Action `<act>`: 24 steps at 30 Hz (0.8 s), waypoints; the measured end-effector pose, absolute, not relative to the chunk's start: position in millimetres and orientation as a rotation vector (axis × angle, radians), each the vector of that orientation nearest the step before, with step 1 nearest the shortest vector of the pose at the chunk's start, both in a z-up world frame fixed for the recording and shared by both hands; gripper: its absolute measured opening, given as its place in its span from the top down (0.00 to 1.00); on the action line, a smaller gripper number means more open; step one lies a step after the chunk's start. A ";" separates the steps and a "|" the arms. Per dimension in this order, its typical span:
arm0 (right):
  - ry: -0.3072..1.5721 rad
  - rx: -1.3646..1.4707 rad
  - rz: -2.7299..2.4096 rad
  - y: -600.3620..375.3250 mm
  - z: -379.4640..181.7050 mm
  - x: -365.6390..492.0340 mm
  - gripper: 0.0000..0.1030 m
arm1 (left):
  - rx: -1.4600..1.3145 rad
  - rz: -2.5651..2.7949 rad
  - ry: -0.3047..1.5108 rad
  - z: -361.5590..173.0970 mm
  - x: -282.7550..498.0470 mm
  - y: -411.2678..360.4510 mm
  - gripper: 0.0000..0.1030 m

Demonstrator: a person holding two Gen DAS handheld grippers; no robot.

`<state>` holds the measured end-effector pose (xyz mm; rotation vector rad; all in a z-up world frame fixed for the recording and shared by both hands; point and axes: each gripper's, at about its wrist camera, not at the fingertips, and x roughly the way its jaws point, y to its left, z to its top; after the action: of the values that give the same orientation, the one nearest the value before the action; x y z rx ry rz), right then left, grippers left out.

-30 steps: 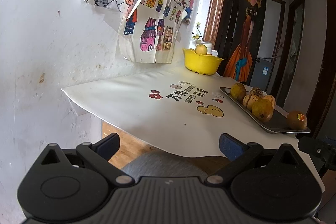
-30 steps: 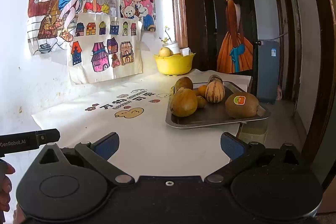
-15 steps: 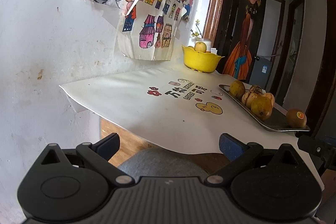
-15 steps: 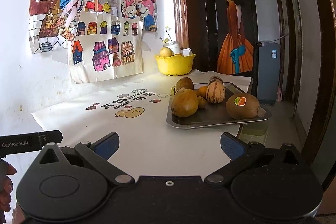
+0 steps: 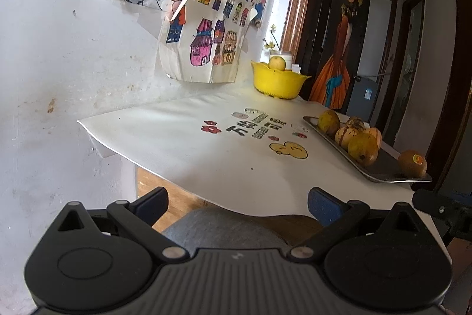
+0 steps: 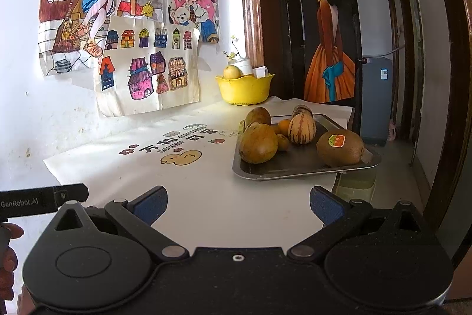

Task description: Organize fruits

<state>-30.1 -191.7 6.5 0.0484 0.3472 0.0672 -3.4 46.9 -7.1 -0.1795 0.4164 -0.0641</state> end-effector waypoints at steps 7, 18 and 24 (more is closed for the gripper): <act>0.350 0.053 0.068 -193.3 6.2 -29.9 0.01 | -0.152 -0.059 0.401 -4.7 -6.6 41.3 0.00; 0.356 0.053 0.073 -193.7 6.1 -29.2 0.01 | -0.154 -0.051 0.418 -4.0 -5.0 41.8 0.01; 0.362 0.045 0.078 -193.1 5.6 -29.7 0.01 | -0.154 -0.056 0.425 -4.9 -4.3 41.6 0.01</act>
<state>-29.7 -193.1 5.6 0.0454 0.3622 0.0783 -4.3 41.6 -4.9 -0.1542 0.4254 -0.0560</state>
